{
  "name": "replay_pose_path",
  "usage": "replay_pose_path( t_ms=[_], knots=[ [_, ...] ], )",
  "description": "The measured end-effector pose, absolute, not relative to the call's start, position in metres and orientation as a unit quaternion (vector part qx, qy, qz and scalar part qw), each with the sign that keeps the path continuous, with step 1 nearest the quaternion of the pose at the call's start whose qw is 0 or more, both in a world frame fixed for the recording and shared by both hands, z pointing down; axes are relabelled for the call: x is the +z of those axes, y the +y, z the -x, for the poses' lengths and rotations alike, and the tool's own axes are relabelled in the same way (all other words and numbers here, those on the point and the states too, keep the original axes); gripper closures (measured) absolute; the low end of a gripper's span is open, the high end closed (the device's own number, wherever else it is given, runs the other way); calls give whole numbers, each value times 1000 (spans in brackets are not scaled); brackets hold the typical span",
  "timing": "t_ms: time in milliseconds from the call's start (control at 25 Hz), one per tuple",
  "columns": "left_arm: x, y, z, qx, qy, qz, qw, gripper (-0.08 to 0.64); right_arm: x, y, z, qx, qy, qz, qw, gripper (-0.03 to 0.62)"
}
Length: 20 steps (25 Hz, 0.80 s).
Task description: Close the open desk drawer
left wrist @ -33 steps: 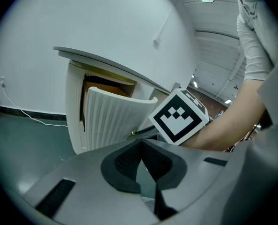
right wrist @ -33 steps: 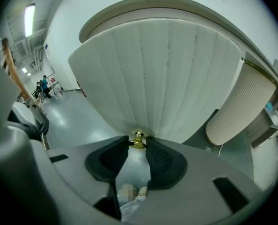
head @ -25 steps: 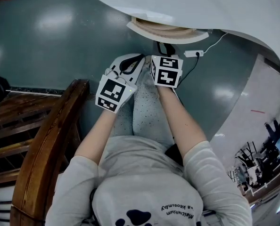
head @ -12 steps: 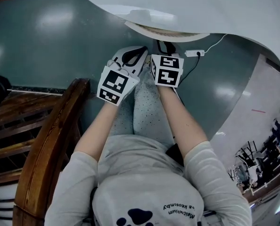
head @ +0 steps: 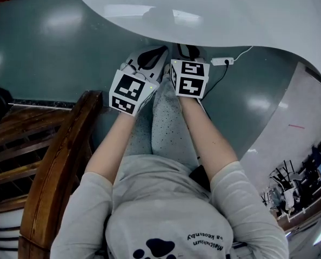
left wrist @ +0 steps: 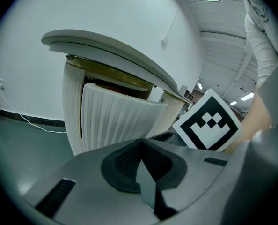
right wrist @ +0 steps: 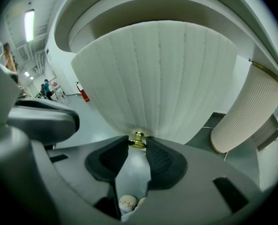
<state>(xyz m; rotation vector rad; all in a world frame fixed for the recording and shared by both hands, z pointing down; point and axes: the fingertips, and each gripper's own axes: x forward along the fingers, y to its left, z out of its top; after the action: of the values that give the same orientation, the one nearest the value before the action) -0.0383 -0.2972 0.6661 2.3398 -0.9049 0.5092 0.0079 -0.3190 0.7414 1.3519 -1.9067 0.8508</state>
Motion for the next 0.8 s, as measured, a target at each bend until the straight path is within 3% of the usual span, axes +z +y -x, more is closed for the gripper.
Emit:
replay_pose_path(
  t_ms=[800],
  knots=[
    [671, -340, 28, 185, -353, -870, 290, 557, 737, -367, -11, 321, -740, -512, 296, 466]
  ],
)
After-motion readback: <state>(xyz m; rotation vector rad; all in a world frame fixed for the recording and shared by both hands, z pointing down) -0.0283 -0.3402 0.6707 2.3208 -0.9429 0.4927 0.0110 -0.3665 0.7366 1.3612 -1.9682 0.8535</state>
